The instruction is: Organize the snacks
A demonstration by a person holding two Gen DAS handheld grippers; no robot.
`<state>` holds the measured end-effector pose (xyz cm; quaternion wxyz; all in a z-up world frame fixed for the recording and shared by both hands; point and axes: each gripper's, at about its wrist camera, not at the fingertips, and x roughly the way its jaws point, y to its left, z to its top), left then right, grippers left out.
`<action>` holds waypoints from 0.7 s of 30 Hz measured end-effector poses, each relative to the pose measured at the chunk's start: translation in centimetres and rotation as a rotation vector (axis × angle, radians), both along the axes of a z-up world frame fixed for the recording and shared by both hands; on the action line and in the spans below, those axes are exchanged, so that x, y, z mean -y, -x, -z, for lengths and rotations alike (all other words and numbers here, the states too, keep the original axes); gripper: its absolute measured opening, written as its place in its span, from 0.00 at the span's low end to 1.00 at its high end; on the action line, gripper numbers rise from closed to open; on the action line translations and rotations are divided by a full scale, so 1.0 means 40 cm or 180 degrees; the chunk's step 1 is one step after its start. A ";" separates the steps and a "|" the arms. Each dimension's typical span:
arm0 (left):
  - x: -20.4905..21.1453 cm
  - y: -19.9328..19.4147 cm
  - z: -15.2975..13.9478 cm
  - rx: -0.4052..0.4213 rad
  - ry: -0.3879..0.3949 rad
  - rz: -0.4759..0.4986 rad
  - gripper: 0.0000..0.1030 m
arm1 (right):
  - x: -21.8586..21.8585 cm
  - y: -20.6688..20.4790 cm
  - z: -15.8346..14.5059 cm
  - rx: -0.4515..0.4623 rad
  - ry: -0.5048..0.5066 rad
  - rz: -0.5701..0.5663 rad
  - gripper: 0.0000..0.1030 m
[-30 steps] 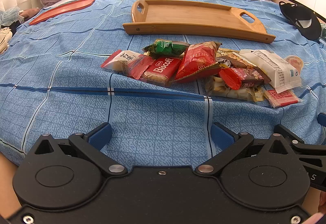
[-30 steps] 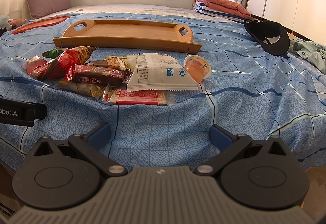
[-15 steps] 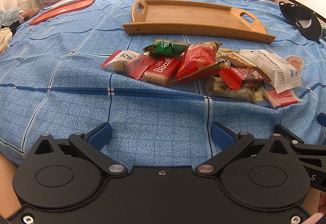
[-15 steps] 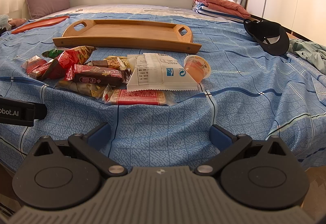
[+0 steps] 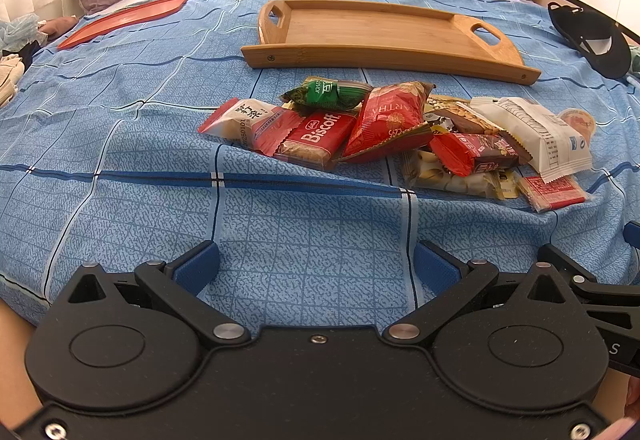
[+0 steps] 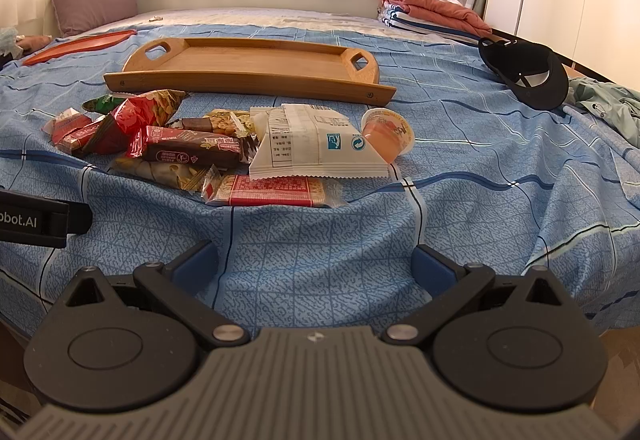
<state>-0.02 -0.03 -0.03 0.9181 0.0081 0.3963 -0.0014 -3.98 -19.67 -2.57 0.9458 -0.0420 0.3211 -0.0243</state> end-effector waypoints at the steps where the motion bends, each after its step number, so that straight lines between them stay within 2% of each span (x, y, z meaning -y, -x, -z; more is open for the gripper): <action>1: 0.000 0.000 0.000 0.0000 0.0000 0.0000 1.00 | 0.000 0.000 0.000 0.0000 -0.0001 0.0000 1.00; 6: 0.000 0.000 0.000 0.0001 0.0000 0.0001 1.00 | 0.001 0.003 0.000 0.0034 -0.0001 0.0002 1.00; 10: 0.000 0.000 0.000 -0.0001 -0.0002 0.0005 1.00 | 0.001 0.026 0.011 0.0183 0.0031 -0.0023 1.00; 12: 0.000 0.000 0.000 0.0003 -0.0005 0.0006 1.00 | 0.014 0.032 0.012 0.0218 -0.0052 -0.0026 1.00; 21: -0.007 0.016 0.004 0.0128 0.0018 -0.0005 1.00 | 0.018 0.023 0.016 0.0219 -0.0125 0.0011 1.00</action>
